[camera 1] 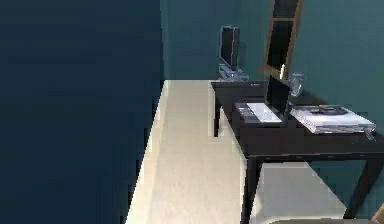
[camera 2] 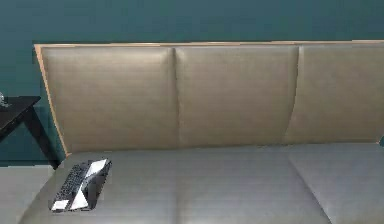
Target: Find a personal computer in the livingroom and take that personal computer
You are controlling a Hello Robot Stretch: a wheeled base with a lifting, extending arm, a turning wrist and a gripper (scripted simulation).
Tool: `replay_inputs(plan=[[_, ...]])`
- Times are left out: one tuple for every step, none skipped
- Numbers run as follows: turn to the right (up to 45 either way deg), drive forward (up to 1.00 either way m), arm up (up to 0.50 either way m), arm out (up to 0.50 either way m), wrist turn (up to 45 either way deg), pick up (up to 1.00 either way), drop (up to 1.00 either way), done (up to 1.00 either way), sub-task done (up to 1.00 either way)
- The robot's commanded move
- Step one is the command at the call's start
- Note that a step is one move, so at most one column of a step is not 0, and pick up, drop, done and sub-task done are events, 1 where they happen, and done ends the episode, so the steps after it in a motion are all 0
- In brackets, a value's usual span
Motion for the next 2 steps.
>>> replay_inputs(plan=[[-33.0, 0.0, 0.0, 0.0, 0.0, 0.0, 0.0, 0.0, 0.0], [0.0, 0.0, 0.5, 0.0, 0.0, 0.0, 0.0, 0.0, 0.0]])
